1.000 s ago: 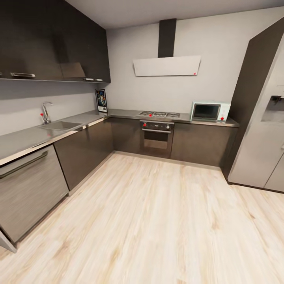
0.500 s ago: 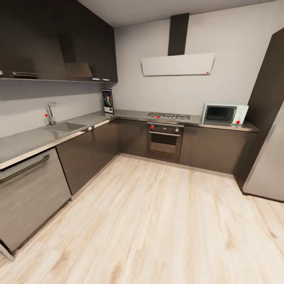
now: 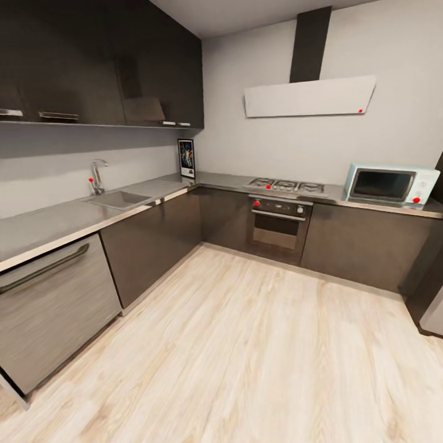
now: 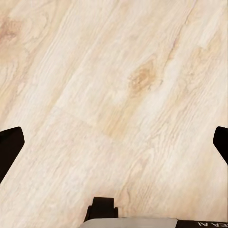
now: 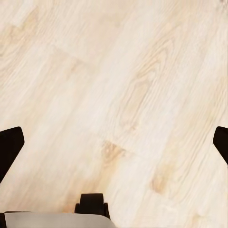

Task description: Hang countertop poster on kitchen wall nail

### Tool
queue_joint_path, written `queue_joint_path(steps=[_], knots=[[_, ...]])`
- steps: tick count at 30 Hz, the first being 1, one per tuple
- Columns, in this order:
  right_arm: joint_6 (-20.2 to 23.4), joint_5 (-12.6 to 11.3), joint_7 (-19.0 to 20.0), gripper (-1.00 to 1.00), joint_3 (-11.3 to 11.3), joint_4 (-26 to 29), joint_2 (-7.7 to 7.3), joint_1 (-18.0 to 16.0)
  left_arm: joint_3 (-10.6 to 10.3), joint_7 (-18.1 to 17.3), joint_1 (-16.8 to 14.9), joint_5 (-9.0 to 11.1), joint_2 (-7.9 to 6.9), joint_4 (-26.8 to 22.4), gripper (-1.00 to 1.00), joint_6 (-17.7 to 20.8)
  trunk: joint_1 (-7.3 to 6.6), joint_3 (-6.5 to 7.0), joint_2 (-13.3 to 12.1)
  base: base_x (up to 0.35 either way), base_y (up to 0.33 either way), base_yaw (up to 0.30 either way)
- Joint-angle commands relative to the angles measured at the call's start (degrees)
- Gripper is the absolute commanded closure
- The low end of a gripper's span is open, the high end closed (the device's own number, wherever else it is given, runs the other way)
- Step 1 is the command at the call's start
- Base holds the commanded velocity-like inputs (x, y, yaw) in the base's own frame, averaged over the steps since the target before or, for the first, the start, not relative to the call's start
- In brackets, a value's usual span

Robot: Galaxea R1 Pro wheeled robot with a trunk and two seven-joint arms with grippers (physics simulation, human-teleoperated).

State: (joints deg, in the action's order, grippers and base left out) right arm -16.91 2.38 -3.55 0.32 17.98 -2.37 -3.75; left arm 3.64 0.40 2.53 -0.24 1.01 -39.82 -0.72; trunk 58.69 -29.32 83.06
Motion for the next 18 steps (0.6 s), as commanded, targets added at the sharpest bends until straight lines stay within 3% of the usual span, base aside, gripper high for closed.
queue_joint_path(steps=[1,18], knots=[[-0.15,0.25,-0.23,-1.0,0.04,-0.05,0.0,-0.03,0.14,0.04,0.02,-0.03,0.03,-0.07,-1.0,-0.08,0.04,-0.05,0.02,0.339,-0.117,0.048],[-0.12,0.25,-0.23,-1.0,0.03,0.04,-0.18,-0.03,0.14,0.04,0.02,-0.03,-0.01,-0.05,-1.0,-0.08,0.04,-0.05,0.02,0.339,-0.121,0.006]])
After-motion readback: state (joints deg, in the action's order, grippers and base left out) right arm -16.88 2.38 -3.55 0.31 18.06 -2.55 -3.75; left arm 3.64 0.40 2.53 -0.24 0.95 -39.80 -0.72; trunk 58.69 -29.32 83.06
